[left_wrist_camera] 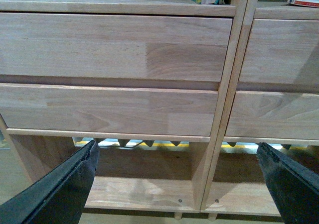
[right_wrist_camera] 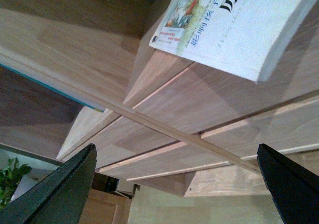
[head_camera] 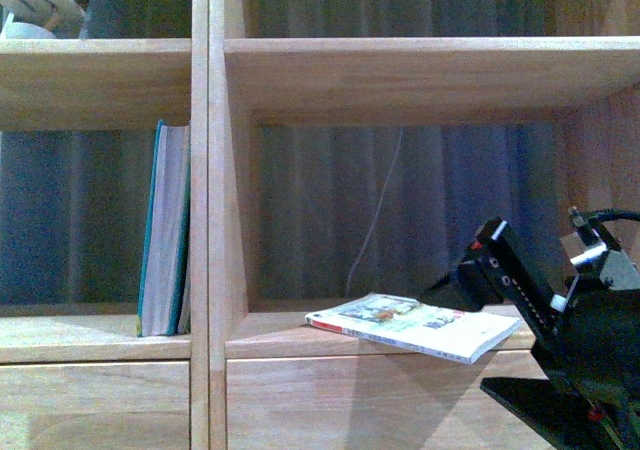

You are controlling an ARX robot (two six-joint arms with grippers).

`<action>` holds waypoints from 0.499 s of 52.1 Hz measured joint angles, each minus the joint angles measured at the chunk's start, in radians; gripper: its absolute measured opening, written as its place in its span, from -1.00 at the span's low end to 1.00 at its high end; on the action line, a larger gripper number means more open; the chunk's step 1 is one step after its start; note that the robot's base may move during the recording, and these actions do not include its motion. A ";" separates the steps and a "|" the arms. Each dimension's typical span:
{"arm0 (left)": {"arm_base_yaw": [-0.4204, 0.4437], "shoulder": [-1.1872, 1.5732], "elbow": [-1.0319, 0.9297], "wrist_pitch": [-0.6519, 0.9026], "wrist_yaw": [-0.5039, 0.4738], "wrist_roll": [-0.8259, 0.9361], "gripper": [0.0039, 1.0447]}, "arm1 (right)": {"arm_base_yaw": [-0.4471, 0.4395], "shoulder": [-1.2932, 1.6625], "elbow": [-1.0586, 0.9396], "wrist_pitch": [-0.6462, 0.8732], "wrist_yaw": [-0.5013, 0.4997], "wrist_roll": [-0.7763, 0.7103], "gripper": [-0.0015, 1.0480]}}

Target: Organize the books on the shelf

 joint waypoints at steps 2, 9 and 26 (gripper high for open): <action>0.000 0.000 0.000 0.000 0.000 0.000 0.87 | -0.005 0.017 0.018 0.000 0.005 0.004 0.87; 0.000 0.000 0.000 0.000 0.000 0.000 0.87 | -0.031 0.076 0.083 -0.007 0.019 0.024 0.87; 0.000 0.000 0.000 0.000 0.000 0.000 0.87 | -0.044 0.202 0.193 -0.024 0.058 0.048 0.87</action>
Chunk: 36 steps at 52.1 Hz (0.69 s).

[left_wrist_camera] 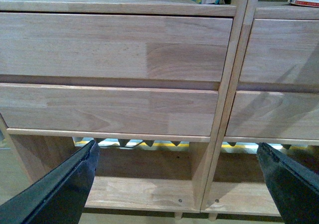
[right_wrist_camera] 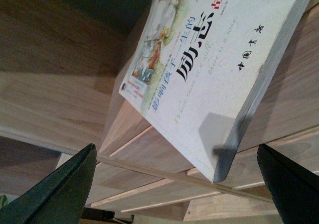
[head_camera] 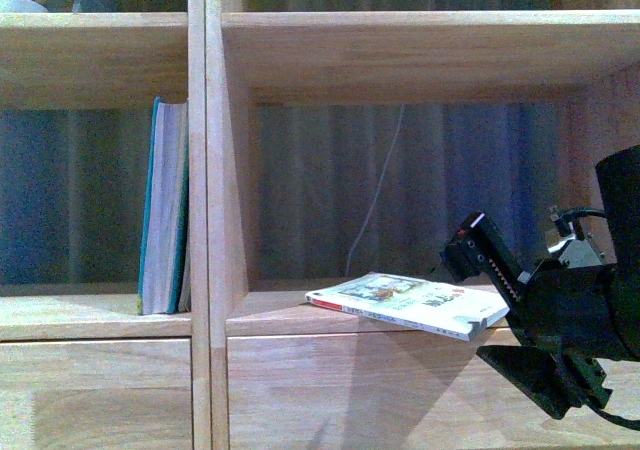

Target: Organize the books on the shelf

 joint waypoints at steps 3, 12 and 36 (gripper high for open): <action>0.000 0.000 0.000 0.000 0.000 0.000 0.87 | 0.001 0.014 0.012 -0.002 0.002 0.007 0.87; 0.000 0.000 0.000 0.000 0.000 0.000 0.87 | -0.001 0.054 0.061 -0.012 0.025 0.016 0.87; 0.000 0.000 0.000 0.000 0.000 0.000 0.87 | -0.005 0.116 0.182 -0.084 0.066 0.033 0.40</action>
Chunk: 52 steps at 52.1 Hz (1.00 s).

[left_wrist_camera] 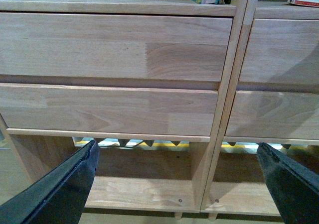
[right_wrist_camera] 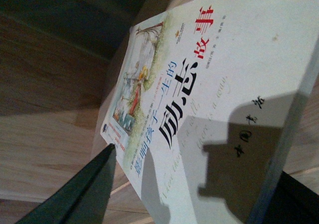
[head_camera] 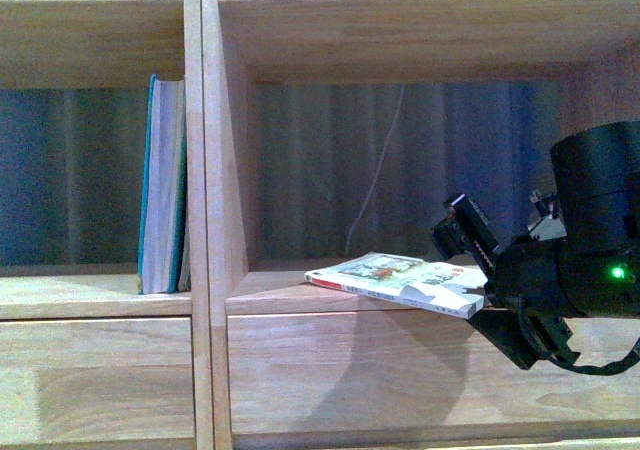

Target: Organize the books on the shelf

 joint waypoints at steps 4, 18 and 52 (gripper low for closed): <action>0.000 0.000 0.000 0.000 0.000 0.000 0.87 | 0.000 0.008 0.021 -0.016 0.006 0.000 0.10; 0.000 0.000 0.000 0.000 0.000 0.000 0.87 | 0.000 0.016 0.031 -0.024 0.011 0.008 -0.68; 0.000 0.000 0.000 0.000 0.000 0.000 0.87 | -0.030 -0.119 -0.164 0.137 -0.026 0.166 -0.86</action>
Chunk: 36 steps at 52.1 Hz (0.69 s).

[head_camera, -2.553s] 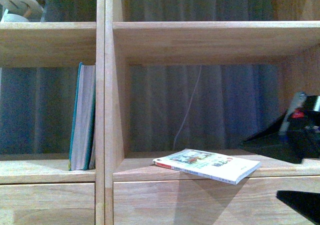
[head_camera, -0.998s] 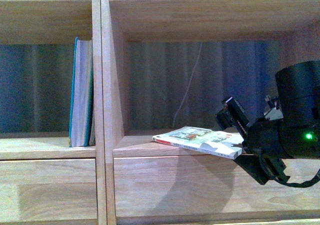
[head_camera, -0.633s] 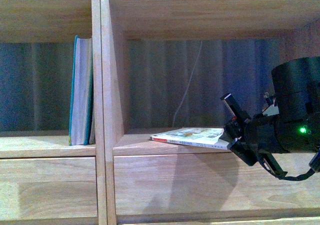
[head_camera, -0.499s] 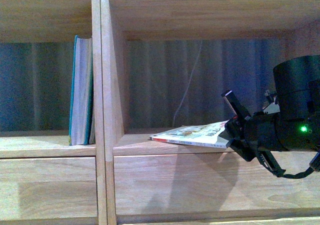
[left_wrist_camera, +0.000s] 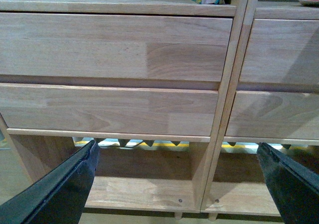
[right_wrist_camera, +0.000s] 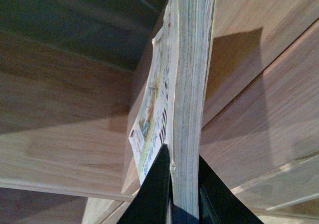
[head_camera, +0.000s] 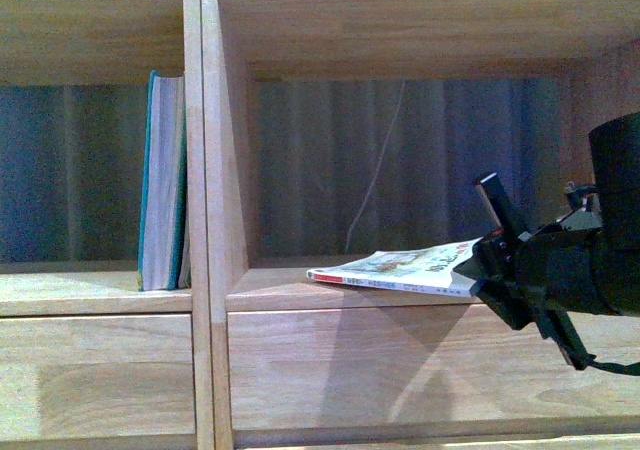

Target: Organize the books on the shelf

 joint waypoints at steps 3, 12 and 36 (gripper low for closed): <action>0.000 0.000 0.000 0.000 0.000 0.000 0.87 | -0.011 -0.024 -0.022 0.009 -0.003 0.026 -0.86; 0.000 0.000 0.000 0.000 0.000 0.000 0.87 | -0.041 -0.084 -0.078 0.039 -0.024 0.093 -0.86; 0.000 0.000 0.000 0.000 0.000 0.000 0.87 | -0.053 -0.264 -0.155 0.051 -0.070 0.161 -0.86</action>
